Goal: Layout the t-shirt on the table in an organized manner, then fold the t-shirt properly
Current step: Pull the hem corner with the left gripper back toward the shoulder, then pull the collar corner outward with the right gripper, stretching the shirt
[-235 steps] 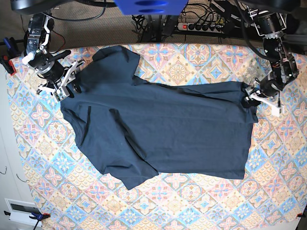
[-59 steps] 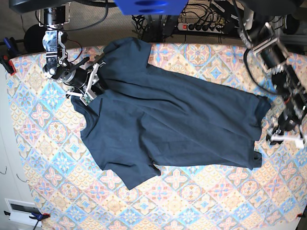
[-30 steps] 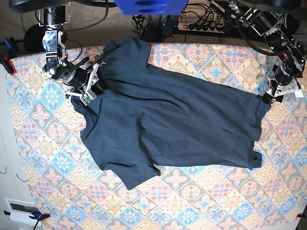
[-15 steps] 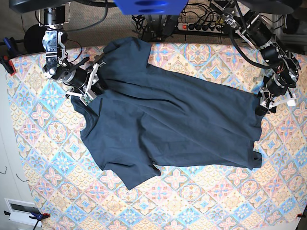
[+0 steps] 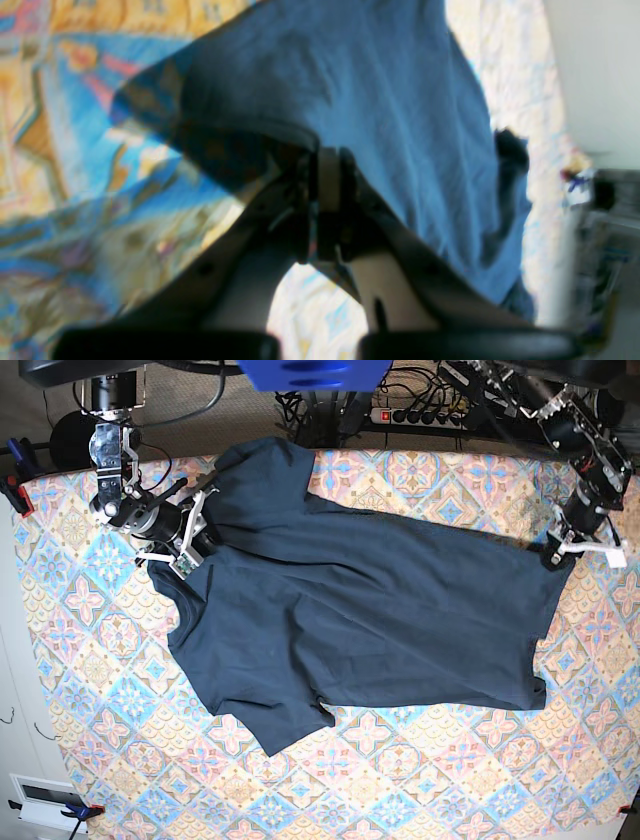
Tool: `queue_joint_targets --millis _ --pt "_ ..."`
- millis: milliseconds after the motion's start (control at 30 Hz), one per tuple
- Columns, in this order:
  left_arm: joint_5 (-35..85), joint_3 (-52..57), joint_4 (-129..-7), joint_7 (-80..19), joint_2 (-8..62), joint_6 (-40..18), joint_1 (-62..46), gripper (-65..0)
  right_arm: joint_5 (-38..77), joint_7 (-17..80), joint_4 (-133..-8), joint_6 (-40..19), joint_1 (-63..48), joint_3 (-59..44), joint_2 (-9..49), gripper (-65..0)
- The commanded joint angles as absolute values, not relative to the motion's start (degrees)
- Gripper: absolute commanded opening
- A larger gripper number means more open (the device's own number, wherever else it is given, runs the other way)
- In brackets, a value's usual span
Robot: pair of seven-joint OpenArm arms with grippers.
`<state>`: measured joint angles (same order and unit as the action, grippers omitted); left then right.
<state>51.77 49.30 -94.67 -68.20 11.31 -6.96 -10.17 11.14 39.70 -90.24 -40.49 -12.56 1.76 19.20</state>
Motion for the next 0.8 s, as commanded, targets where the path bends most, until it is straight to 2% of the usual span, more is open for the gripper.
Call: queue_joint_targets --millis 0,233,567,767 --pt "52.4 49.6 -96.6 -67.2 12.4 -7.2 -10.9 -65.0 8.8 42.2 -90.3 -40.0 -12.7 1.4 20.1 -49.3" --pt "45.7 49.6 -91.8 -67.2 13.1 -7.2 -12.4 -64.4 8.8 42.3 -90.6 -40.0 -12.7 1.4 20.1 -49.3" --pt "42.8 49.6 -91.5 -69.7 15.3 -7.2 -15.4 -50.7 8.8 42.3 -90.6 -40.0 -12.8 1.1 20.1 -49.3" --pt "42.6 49.6 -91.4 -68.5 15.7 -7.2 -15.5 -49.9 8.8 42.3 -93.0 -40.0 -13.1 -2.2 20.1 -49.3"
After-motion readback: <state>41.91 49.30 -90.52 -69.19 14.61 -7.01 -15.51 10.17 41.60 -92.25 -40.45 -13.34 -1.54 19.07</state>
